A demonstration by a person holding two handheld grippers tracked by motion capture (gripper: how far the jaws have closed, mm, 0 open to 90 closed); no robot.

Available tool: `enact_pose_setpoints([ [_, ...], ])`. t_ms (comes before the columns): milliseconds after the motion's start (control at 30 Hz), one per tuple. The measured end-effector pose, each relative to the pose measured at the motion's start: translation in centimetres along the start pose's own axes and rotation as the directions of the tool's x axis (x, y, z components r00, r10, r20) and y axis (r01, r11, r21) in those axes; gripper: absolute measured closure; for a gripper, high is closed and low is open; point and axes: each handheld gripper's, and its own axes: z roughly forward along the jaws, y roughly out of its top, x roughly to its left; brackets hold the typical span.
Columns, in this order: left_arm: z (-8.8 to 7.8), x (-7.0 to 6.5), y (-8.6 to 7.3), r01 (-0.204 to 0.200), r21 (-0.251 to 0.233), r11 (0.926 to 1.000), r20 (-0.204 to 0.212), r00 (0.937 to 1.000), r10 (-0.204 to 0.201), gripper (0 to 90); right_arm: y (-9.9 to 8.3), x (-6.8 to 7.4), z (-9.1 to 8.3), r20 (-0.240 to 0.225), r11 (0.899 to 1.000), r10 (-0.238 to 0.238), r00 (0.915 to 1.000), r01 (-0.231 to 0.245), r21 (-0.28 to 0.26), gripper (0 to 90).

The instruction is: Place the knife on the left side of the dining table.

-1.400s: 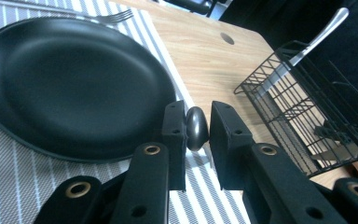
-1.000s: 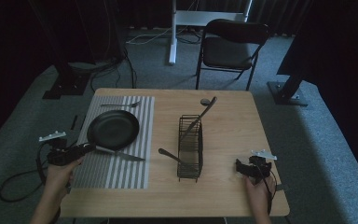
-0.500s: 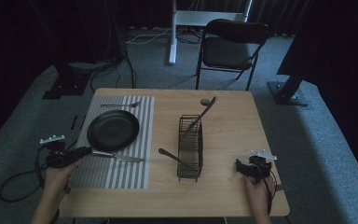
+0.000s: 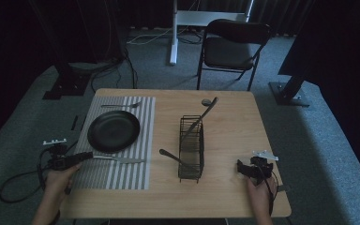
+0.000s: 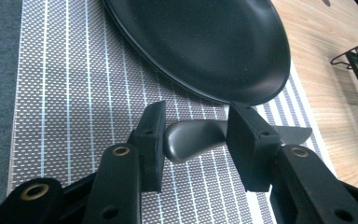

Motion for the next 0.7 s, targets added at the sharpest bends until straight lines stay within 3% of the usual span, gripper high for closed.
enact_pose_setpoints([
  [267,1.1,0.3,0.1,0.011,0.019,0.9998,-0.040,0.9991,-0.010,53.9,0.0,0.0,0.0,0.000,1.000,0.000,1.0000,0.000,0.000,12.6],
  [333,1.6,0.0,0.2,-0.015,0.030,0.9994,-0.113,0.9934,0.018,53.5,0.0,0.0,0.0,0.000,1.000,0.000,1.0000,0.000,0.000,12.6],
  [533,2.5,0.1,0.0,-0.012,0.044,0.9990,-0.144,0.9894,0.018,53.4,0.0,0.0,0.0,0.000,1.000,0.000,1.0000,0.000,0.000,12.6],
  [567,2.8,0.0,-0.1,-0.028,0.058,0.9979,-0.169,0.9849,0.037,53.4,0.0,0.0,0.0,0.000,1.000,0.000,1.0000,0.000,0.000,12.6],
  [667,2.9,-0.1,-0.2,-0.041,0.054,0.9977,-0.177,0.9829,0.050,49.7,0.0,0.0,0.0,0.000,1.000,0.000,1.0000,0.000,0.000,12.7],
  [700,2.8,-0.2,-0.2,-0.055,0.046,0.9974,-0.196,0.9786,0.063,49.0,0.0,0.0,0.0,0.000,1.000,0.000,1.0000,0.000,0.000,12.6],
])
